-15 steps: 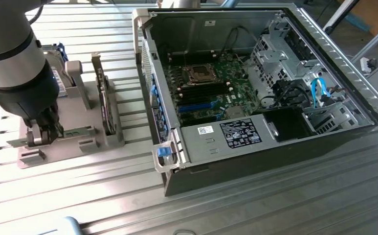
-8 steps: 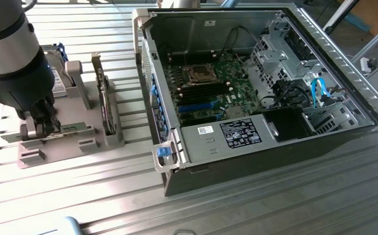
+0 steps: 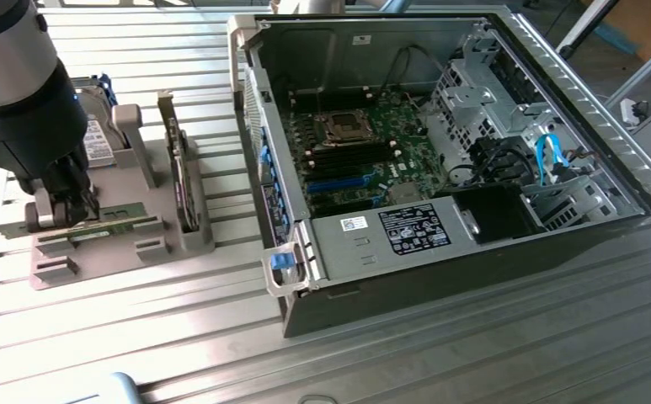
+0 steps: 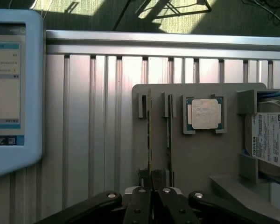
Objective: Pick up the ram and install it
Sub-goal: 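Pick up the ram and move it above insertion slot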
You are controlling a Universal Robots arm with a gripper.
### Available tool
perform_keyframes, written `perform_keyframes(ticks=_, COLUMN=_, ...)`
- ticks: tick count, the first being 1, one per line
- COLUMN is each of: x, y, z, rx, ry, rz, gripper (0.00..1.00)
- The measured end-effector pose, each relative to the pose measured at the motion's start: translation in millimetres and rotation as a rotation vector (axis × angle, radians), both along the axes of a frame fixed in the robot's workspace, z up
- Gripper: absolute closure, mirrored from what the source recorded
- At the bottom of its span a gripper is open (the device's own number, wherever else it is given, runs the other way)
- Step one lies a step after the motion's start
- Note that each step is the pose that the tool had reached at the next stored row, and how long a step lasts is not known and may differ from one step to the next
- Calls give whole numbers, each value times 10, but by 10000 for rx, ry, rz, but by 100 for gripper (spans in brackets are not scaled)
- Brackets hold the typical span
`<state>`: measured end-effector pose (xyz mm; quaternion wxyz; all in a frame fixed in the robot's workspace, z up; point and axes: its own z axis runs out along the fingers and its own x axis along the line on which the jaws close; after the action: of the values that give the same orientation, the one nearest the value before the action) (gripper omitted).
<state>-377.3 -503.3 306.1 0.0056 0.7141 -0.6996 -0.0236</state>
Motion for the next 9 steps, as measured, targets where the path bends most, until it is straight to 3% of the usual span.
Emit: perform_keyframes(ticks=9, x=0, y=0, z=17, rx=-2, ry=3, rz=0, gripper=88)
